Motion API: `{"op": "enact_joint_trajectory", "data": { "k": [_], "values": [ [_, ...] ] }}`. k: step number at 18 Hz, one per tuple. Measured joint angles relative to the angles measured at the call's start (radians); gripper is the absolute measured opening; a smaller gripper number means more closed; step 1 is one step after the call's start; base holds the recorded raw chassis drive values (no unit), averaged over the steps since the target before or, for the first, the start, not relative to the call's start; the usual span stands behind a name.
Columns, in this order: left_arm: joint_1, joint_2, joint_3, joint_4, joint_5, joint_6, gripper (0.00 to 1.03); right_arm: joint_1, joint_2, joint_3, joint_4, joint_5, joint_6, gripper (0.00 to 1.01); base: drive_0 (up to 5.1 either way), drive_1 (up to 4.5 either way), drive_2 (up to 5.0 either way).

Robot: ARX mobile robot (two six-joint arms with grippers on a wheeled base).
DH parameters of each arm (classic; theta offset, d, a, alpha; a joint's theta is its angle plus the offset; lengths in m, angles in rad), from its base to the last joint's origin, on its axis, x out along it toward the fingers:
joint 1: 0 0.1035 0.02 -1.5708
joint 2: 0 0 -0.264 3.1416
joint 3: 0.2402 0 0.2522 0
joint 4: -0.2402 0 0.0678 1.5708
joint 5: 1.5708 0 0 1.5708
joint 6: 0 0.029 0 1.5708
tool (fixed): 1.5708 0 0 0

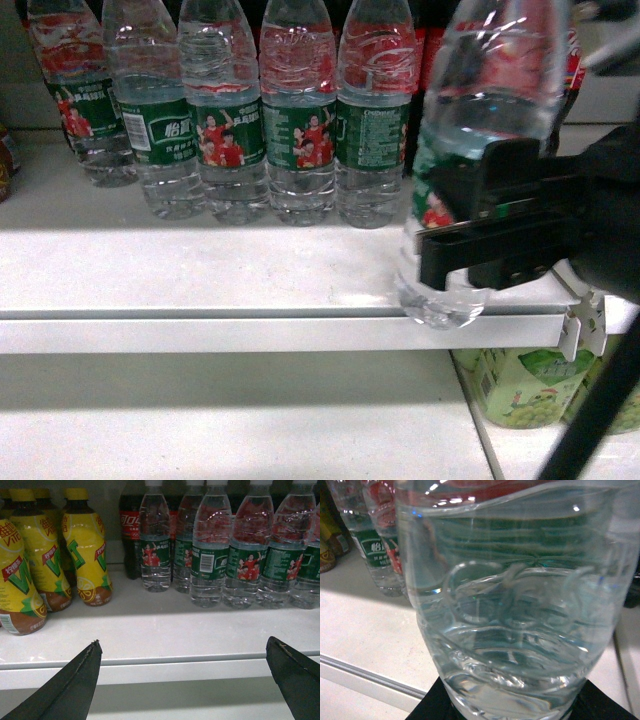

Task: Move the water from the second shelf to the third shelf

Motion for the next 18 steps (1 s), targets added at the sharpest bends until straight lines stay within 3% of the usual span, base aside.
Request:
{"op": "enact_joint_trajectory", "data": {
  "k": [4,9,12,16,18],
  "values": [
    [0.000,0.000,0.000,0.000,0.000,0.000,0.98,-0.123,-0.232,-0.120,-0.037,-0.054,-0.001,0.37,0.0,0.00,0.0],
    [0.000,0.000,0.000,0.000,0.000,0.000,0.98,-0.313,-0.535,-0.212,-0.189,-0.088,-0.025,0.37,0.0,0.00,0.0],
    [0.000,0.000,0.000,0.000,0.000,0.000,0.98,-0.390,-0.682,-0.212,-0.293,-0.146,-0.032,0.37,0.0,0.00,0.0],
    [0.000,0.000,0.000,0.000,0.000,0.000,0.98,-0.508,-0.804,-0.161,-0.558,-0.253,-0.031,0.37,0.0,0.00,0.0],
    [0.000,0.000,0.000,0.000,0.000,0.000,0.98,-0.627,-0.859,-0.131,-0.653,-0.344,-0.029,0.37,0.0,0.00,0.0]
  ]
}}
